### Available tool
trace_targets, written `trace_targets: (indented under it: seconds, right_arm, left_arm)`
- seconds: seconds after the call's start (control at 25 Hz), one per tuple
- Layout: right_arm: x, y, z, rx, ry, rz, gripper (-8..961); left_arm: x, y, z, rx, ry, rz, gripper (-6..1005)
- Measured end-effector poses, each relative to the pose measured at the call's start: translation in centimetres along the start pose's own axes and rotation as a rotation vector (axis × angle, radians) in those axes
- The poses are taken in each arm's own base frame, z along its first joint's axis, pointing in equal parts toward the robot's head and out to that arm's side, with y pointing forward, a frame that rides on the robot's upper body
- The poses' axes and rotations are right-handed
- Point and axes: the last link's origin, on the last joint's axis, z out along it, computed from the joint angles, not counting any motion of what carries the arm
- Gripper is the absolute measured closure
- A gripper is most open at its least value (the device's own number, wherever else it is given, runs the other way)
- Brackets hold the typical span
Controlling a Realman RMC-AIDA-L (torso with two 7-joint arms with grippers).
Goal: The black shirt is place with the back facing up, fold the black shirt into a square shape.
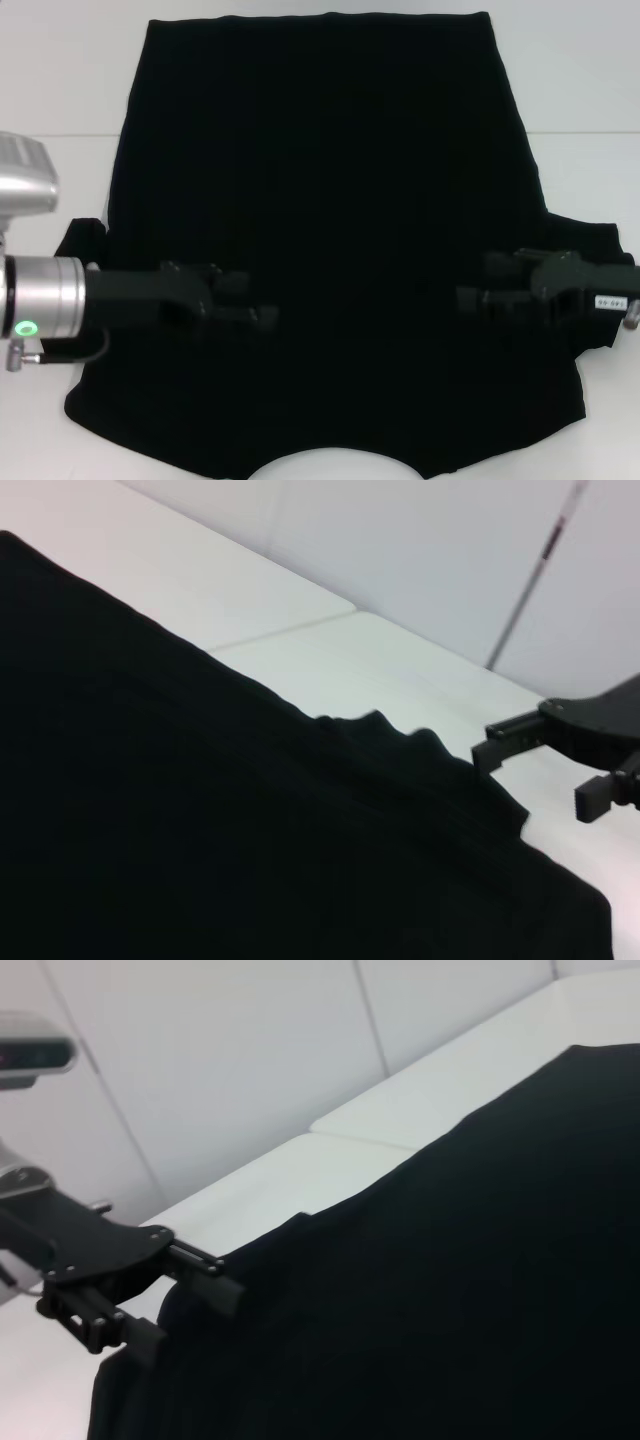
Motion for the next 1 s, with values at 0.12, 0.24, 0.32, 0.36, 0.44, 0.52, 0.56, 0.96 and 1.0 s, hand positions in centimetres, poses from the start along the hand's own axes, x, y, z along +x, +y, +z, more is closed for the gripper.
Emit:
trace_targets:
  seconds: [0.12,0.24,0.32,0.36,0.44,0.52,0.56,0.96,1.0]
  right_arm:
    - [-0.9,-1.1,-0.6,0.053,-0.017,0.103,15]
    - [-2.5,-2.6,-1.4,0.112,-0.029,0.235,16]
    - [-4.1,-3.6,-2.1,0.142,-0.041,0.327,16]
    - [-5.0,-4.1,-2.4,0.159,-0.052,0.362,17]
    - [-6.6,-5.0,-3.0,0.19,-0.071,0.419,17]
    - [-8.1,-5.9,-3.7,0.227,-0.095,0.473,18]
    - [-8.7,-6.1,-3.9,0.238,-0.104,0.497,18]
    - [-10.4,-6.6,-4.7,0.268,-0.132,0.533,21]
    - [-10.4,-6.6,-4.6,0.267,-0.131,0.535,22]
  left_arm:
    - [0.5,-0.9,-1.3,0.046,0.033,-0.078,211]
    - [1.1,-1.9,-3.2,0.1,0.063,-0.201,211]
    - [1.3,-2.4,-4.6,0.129,0.072,-0.289,211]
    - [1.4,-2.5,-5.2,0.14,0.068,-0.333,211]
    - [1.3,-2.8,-6.3,0.166,0.054,-0.399,217]
    - [0.9,-3.1,-7.2,0.198,0.032,-0.466,224]
    - [0.6,-3.2,-7.5,0.212,0.027,-0.498,227]
    - [-2.9,-4.8,-12.0,0.388,0.071,-0.79,454]
    - [-3.3,-4.8,-12.3,0.398,0.077,-0.806,466]
